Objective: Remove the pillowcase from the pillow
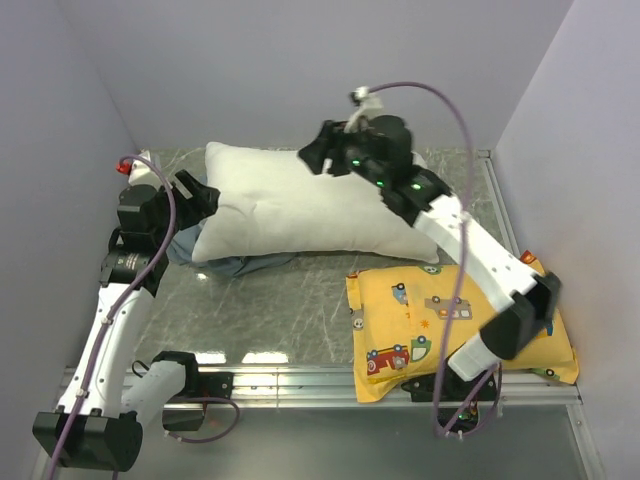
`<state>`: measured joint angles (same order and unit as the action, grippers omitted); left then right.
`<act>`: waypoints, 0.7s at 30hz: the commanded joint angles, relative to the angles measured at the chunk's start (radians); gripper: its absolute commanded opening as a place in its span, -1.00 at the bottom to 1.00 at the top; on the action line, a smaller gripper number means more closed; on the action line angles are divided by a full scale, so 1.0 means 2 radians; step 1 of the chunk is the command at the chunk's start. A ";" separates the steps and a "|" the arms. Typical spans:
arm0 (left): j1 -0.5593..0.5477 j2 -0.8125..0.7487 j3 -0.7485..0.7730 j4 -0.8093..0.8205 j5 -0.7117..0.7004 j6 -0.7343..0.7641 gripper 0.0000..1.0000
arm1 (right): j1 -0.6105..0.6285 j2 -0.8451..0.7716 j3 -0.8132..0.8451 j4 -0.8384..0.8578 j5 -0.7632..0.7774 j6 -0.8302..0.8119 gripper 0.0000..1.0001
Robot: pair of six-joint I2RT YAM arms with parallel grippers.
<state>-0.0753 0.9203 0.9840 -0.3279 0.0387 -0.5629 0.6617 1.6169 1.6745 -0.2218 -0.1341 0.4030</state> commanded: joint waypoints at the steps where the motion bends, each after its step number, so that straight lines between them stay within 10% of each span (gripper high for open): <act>1: -0.001 -0.007 0.021 0.003 0.020 0.019 0.58 | -0.026 -0.084 -0.081 -0.005 0.040 -0.007 0.40; 10: -0.001 -0.050 -0.018 0.037 0.048 0.027 0.62 | -0.071 -0.277 -0.306 0.052 0.108 -0.006 0.56; 21: -0.001 -0.066 -0.036 0.039 0.053 0.033 0.63 | -0.076 -0.254 -0.310 0.057 0.079 -0.006 0.56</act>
<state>-0.0753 0.8021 0.9119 -0.2848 0.1268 -0.5304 0.5159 1.1038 1.0355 -0.1684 0.0368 0.3992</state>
